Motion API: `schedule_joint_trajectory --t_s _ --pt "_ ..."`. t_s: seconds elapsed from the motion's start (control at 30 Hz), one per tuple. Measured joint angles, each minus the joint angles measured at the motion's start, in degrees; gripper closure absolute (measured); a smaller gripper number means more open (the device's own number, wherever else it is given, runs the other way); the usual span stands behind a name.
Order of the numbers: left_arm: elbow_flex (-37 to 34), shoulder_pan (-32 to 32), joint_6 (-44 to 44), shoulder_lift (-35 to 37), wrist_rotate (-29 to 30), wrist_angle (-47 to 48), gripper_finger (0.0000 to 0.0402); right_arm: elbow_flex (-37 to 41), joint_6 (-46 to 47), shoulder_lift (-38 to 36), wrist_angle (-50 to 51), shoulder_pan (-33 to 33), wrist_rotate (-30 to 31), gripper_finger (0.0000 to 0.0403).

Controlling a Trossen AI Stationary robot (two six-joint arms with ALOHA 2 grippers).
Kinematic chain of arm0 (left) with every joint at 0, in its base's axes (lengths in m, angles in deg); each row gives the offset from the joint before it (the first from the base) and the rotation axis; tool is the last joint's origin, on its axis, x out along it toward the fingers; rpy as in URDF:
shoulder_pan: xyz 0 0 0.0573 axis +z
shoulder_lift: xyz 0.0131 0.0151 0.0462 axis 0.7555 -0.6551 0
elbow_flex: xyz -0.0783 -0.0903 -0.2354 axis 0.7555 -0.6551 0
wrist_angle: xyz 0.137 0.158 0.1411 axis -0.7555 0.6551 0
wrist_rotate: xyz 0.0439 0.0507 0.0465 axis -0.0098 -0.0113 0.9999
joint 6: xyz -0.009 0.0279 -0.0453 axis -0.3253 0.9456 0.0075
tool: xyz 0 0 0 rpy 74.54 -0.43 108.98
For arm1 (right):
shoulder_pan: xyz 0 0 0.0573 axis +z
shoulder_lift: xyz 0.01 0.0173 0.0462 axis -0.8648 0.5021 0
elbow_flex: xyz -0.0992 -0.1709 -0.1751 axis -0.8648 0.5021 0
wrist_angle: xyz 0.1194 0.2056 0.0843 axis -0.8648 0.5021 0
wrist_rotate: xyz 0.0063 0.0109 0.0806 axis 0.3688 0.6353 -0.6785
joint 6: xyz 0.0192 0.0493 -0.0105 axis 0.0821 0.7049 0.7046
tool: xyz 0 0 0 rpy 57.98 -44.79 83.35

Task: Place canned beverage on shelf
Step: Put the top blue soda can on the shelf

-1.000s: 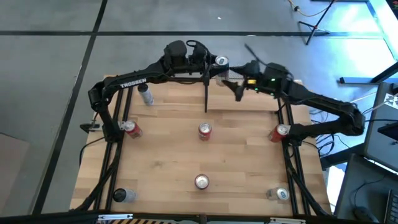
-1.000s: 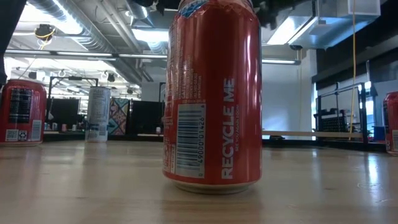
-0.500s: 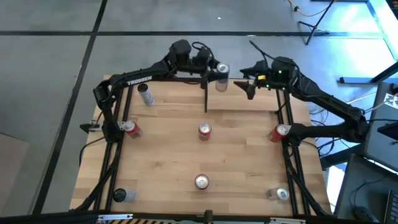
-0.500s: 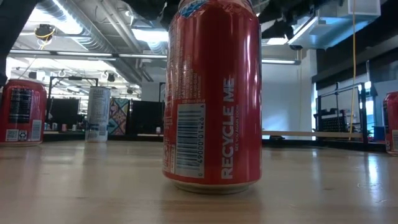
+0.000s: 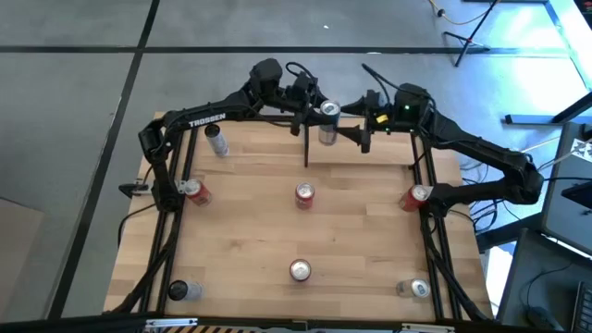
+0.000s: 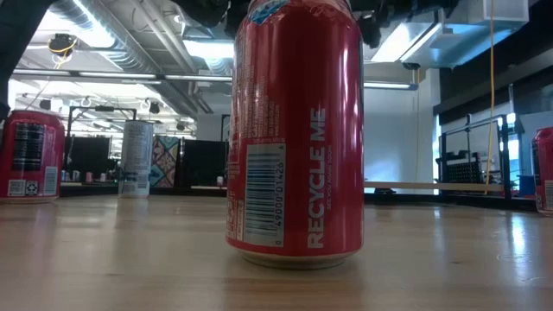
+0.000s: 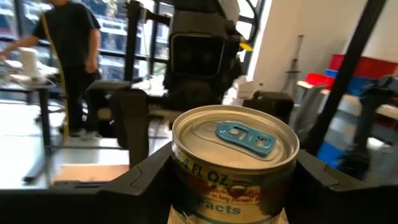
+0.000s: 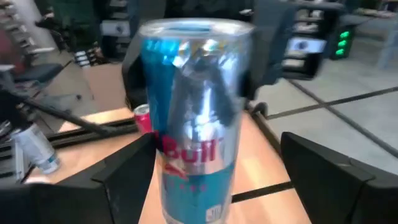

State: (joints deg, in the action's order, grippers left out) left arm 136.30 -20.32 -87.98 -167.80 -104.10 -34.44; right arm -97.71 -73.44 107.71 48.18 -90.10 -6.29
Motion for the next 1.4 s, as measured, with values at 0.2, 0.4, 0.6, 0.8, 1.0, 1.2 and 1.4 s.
schedule_joint_trajectory --t_s 0.2,0.4,0.6,0.8,1.0,1.2,1.4 --pt "0.0 -0.8 -0.3 0.0 0.4 -0.1 0.0193 0.0 2.2 2.8 -4.6 1.5 -3.5 0.0072" --pt "0.0 -0.8 -0.3 0.0 0.2 0.0 0.0193 0.1 3.1 4.0 -6.9 2.2 -3.4 0.0089" --pt "0.0 -0.7 -0.2 0.0 1.4 0.2 0.0180 0.1 3.3 4.1 -7.2 2.2 -1.8 0.0200" --pt "0.2 -0.7 -0.4 0.2 3.3 -0.2 0.0141 0.1 5.6 4.0 -9.5 2.1 -0.3 0.0209" --pt "0.1 1.4 -3.0 2.4 2.4 4.8 0.0126 0.1 1.5 3.5 -8.9 2.1 1.8 0.0209" --pt "0.1 4.1 -1.2 7.3 4.6 23.2 0.0126 0.9 -1.8 3.6 -8.5 2.1 4.8 0.0209" --pt "0.1 4.7 5.9 11.9 13.3 40.4 0.0134 3.0 -1.9 3.8 -10.0 0.3 4.7 0.0209"
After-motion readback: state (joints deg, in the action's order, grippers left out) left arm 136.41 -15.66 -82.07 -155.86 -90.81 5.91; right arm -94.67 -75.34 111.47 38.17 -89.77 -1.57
